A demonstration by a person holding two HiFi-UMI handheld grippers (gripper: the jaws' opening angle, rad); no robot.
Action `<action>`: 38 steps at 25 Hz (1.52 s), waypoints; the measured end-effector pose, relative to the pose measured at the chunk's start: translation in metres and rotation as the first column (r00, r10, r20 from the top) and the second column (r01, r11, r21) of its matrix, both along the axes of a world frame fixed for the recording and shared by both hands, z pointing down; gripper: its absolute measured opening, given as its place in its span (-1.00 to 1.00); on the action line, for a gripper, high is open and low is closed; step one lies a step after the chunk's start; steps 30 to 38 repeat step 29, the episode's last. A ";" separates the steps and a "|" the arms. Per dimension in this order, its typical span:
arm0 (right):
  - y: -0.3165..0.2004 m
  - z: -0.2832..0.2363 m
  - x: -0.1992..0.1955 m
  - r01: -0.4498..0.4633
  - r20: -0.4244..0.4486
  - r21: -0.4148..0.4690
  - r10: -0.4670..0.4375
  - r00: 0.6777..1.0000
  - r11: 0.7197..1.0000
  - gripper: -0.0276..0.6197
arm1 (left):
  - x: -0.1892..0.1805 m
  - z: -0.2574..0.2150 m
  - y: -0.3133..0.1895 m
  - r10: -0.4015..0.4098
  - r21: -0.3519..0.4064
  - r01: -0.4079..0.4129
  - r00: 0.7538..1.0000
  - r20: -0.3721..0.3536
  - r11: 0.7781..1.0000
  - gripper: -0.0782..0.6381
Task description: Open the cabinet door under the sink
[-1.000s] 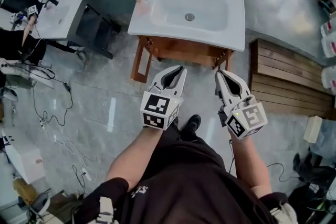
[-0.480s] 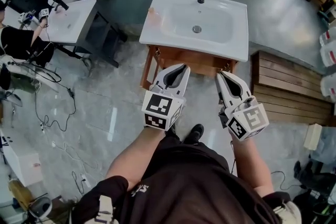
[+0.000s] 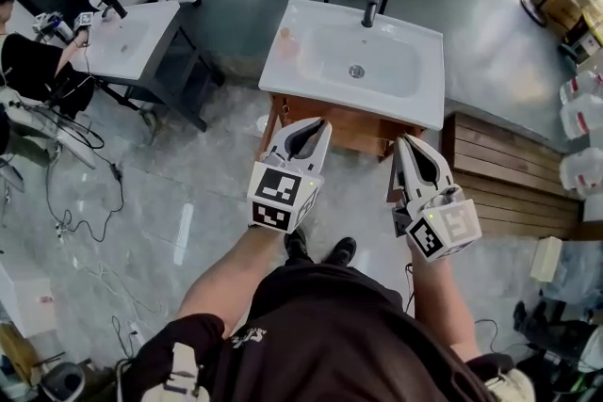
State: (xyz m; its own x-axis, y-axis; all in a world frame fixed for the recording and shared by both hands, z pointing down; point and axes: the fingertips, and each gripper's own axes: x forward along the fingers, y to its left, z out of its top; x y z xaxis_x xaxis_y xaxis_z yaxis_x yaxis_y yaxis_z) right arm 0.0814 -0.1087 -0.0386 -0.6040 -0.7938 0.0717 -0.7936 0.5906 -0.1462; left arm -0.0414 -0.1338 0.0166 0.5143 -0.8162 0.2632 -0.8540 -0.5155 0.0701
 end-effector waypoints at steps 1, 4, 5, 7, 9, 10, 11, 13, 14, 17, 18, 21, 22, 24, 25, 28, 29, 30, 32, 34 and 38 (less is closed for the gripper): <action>0.001 -0.001 -0.002 -0.003 -0.004 0.003 0.003 1.000 1.000 -0.88 | -0.002 -0.001 -0.001 0.002 0.000 -0.002 1.000 -0.006 1.000 -0.68; 0.005 -0.003 -0.008 -0.010 -0.007 0.010 0.010 1.000 1.000 -0.88 | -0.005 -0.008 -0.004 0.010 0.005 -0.010 1.000 -0.018 1.000 -0.69; 0.006 -0.003 -0.010 -0.011 -0.006 0.008 0.011 1.000 1.000 -0.88 | -0.005 -0.012 -0.004 0.013 0.011 -0.013 1.000 -0.018 1.000 -0.69; 0.007 -0.001 -0.013 -0.007 -0.003 0.001 0.007 1.000 1.000 -0.88 | -0.004 -0.018 -0.002 0.019 0.028 -0.019 1.000 -0.011 0.999 -0.69; 0.007 0.001 -0.016 -0.002 -0.003 -0.002 0.002 1.000 1.000 -0.88 | -0.003 -0.023 0.002 0.024 0.045 -0.024 1.000 0.002 0.999 -0.69; 0.007 0.001 -0.017 0.000 -0.003 -0.001 0.000 1.000 1.000 -0.88 | -0.003 -0.023 0.004 0.026 0.049 -0.026 1.000 0.008 0.998 -0.69; 0.007 0.001 -0.018 0.001 -0.004 0.002 -0.001 1.000 1.000 -0.88 | -0.004 -0.022 0.005 0.026 0.051 -0.027 1.000 0.011 0.998 -0.69; 0.007 0.000 -0.020 0.002 -0.007 0.012 -0.002 1.000 1.000 -0.88 | -0.007 -0.019 0.007 0.023 0.047 -0.023 1.000 0.014 0.999 -0.69; 0.007 0.000 -0.020 0.003 -0.009 0.017 -0.003 1.000 1.000 -0.88 | -0.008 -0.018 0.007 0.020 0.045 -0.021 1.000 0.014 0.999 -0.69; 0.006 0.003 -0.018 0.001 -0.014 0.015 -0.001 1.000 1.000 -0.88 | -0.012 -0.019 0.005 0.003 0.050 -0.004 1.000 0.018 0.999 -0.69; 0.006 0.004 -0.017 -0.001 -0.017 0.012 0.001 1.000 1.000 -0.88 | -0.013 -0.019 0.004 -0.003 0.052 0.002 1.000 0.020 0.999 -0.69; 0.004 0.006 -0.012 0.003 -0.029 0.001 -0.003 1.000 1.000 -0.88 | -0.021 -0.022 0.000 -0.036 0.066 0.033 0.999 0.034 0.997 -0.69; 0.003 0.007 -0.011 0.006 -0.033 -0.001 -0.006 0.999 1.000 -0.88 | -0.025 -0.022 -0.002 -0.049 0.069 0.046 0.998 0.039 0.997 -0.69; 0.001 0.006 -0.010 0.010 -0.042 0.000 -0.010 0.999 1.000 -0.88 | -0.033 -0.023 -0.005 -0.072 0.068 0.069 0.997 0.041 0.995 -0.69; 0.001 0.005 -0.010 0.011 -0.045 0.001 -0.011 0.999 1.000 -0.88 | -0.037 -0.021 -0.006 -0.080 0.064 0.077 0.996 0.038 0.995 -0.69; 0.001 0.003 -0.016 0.017 -0.046 0.012 -0.017 0.999 1.000 -0.88 | -0.047 -0.017 -0.006 -0.096 0.060 0.094 0.995 0.031 0.994 -0.69; 0.001 0.002 -0.019 0.021 -0.044 0.016 -0.020 0.999 1.000 -0.88 | -0.051 -0.017 -0.006 -0.100 0.061 0.098 0.994 0.030 0.993 -0.69; 0.001 0.002 -0.019 0.021 -0.044 0.016 -0.020 0.999 1.000 -0.88 | -0.051 -0.017 -0.006 -0.100 0.061 0.098 0.994 0.030 0.993 -0.69; 0.001 0.002 -0.019 0.021 -0.044 0.016 -0.020 0.999 1.000 -0.88 | -0.051 -0.017 -0.006 -0.100 0.061 0.098 0.994 0.030 0.993 -0.69; 0.001 0.002 -0.019 0.021 -0.044 0.016 -0.020 0.999 1.000 -0.88 | -0.051 -0.017 -0.006 -0.100 0.061 0.098 0.994 0.030 0.993 -0.69; 0.001 0.002 -0.019 0.021 -0.044 0.016 -0.020 0.999 1.000 -0.88 | -0.051 -0.017 -0.006 -0.100 0.061 0.098 0.994 0.030 0.993 -0.69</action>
